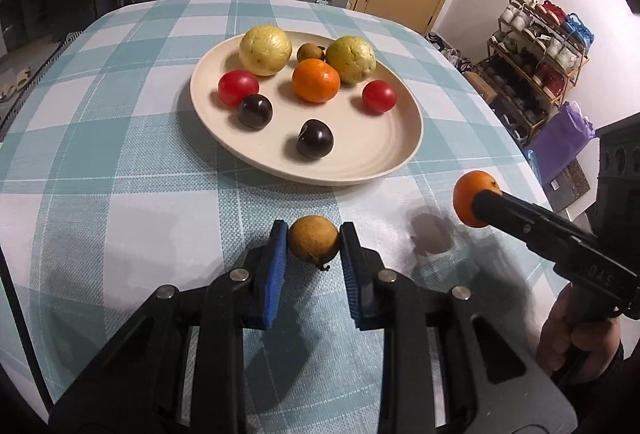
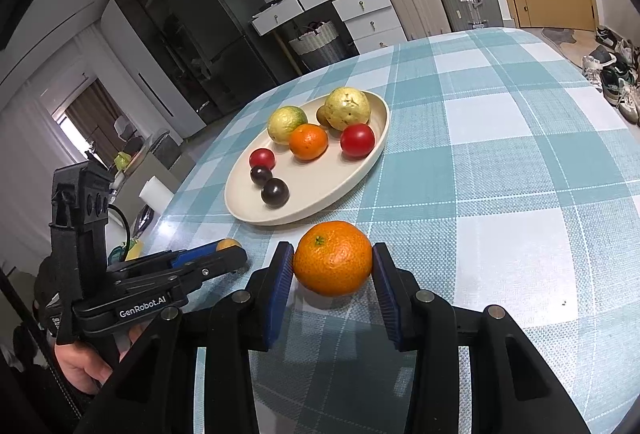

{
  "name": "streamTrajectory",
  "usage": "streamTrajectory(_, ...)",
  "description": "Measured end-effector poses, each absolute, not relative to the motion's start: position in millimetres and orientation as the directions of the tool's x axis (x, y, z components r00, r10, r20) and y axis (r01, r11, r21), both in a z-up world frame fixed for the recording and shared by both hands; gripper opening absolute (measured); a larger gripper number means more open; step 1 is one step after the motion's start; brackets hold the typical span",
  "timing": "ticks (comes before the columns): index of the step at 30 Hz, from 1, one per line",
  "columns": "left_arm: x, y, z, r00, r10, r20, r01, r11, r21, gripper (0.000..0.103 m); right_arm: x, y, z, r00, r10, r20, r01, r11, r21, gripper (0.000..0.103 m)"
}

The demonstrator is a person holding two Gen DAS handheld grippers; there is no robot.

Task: Organize fruits
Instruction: 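Grasp the small brown fruit with the left gripper while the right gripper holds the orange, then carry the brown fruit and orange onto the plate and open both grippers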

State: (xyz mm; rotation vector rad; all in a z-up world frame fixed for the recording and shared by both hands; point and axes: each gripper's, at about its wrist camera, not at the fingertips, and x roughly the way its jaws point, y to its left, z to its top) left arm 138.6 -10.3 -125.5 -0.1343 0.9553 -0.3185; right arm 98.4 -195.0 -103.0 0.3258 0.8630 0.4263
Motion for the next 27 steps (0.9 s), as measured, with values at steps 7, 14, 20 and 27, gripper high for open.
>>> streamTrajectory(7,132.4,-2.1,-113.6,0.551,-0.326,-0.769,0.209,0.945,-0.251,0.024,100.5,-188.6,-97.1,0.573,0.496,-0.652,-0.252,0.864,0.436,0.04)
streamTrajectory(14,142.1,4.3,-92.9,0.58,-0.322,-0.748,0.221,0.946,-0.236,0.024,111.8,-179.5,-86.6,0.575,0.515,-0.635,-0.289,0.855,0.431,0.04)
streamTrajectory(20,161.4,6.8,-80.0,0.6,-0.318,-0.734,0.219,0.948,-0.232,0.024,129.3,-171.6,-77.8,0.577,0.524,-0.627,-0.314,0.851,0.421,0.04)
streamTrajectory(27,199.8,6.9,-77.3,0.59,-0.322,-0.74,0.2,0.947,-0.253,0.024,156.4,-164.7,-73.1,0.581,0.525,-0.623,-0.319,0.85,0.419,0.04)
